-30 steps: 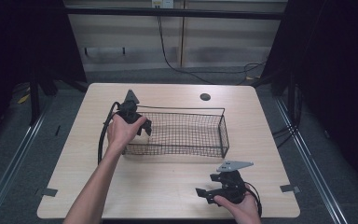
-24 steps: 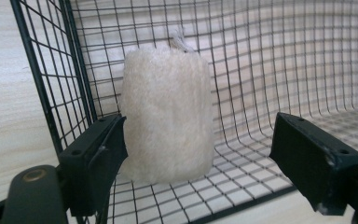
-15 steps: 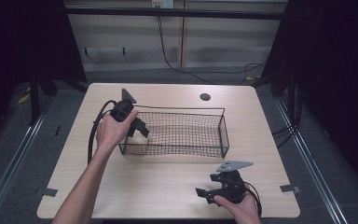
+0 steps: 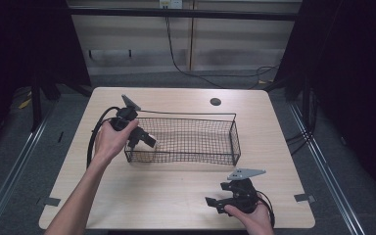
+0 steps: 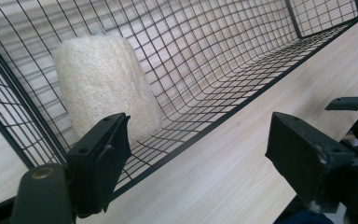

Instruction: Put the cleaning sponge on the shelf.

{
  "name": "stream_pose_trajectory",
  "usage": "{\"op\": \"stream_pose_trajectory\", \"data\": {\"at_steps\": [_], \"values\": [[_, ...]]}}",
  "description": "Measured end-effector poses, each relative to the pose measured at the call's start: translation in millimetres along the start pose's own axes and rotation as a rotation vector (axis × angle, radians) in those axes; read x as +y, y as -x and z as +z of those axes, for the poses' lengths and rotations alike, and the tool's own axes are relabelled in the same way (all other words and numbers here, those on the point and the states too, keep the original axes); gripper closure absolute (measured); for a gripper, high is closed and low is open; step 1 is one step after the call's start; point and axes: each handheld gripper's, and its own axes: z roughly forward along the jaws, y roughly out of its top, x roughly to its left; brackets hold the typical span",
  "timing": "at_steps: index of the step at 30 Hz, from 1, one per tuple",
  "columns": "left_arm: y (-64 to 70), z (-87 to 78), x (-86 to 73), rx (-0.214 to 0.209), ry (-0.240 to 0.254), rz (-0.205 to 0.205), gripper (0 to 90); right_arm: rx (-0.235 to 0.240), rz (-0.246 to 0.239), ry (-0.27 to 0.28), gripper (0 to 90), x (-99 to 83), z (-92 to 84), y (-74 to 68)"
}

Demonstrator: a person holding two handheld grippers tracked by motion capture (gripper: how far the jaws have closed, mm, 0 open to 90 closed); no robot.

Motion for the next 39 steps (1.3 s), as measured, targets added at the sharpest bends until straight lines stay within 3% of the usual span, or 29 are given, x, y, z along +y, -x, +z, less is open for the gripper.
{"op": "stream_pose_trajectory", "data": {"at_steps": [1, 3, 11, 13, 14, 19, 24, 32, 39], "values": [[-0.4, -0.8, -1.5, -0.016, 0.002, 0.009, 19.7, -0.002, 0.005, 0.000, 18.8, 0.0, 0.1, 0.1], [-1.3, -3.8, -4.2, 0.005, 0.002, 0.010, 18.2, -0.003, 0.003, 0.000, 18.8, 0.1, 0.5, 0.1], [5.0, -25.0, -17.9, -0.023, 0.046, 0.121, 19.3, -0.005, 0.003, -0.001, 18.8, 0.3, 2.1, -0.2], [9.2, -26.9, -23.5, -0.020, 0.095, 0.108, 19.3, -0.005, 0.001, -0.003, 18.8, 0.2, 2.0, -0.1], [7.2, -29.9, -24.7, -0.017, 0.076, 0.139, 19.3, -0.005, 0.003, -0.001, 18.8, 0.2, 2.0, -0.2], [5.2, -38.6, -37.7, -0.017, 0.133, 0.167, 19.2, -0.008, 0.003, 0.002, 18.8, 0.2, 1.9, 0.1], [2.6, -41.0, -54.6, -0.041, 0.161, 0.165, 18.2, -0.011, 0.006, 0.000, 18.8, 0.2, 1.9, 0.1], [3.1, -37.1, -84.3, -0.015, 0.164, 0.185, 18.1, -0.012, 0.007, -0.002, 18.8, 0.2, 2.4, 0.0], [4.2, -36.2, -110.3, 0.014, 0.233, 0.203, 18.5, -0.017, 0.006, 0.000, 18.8, 0.2, 2.5, 0.3]]}}
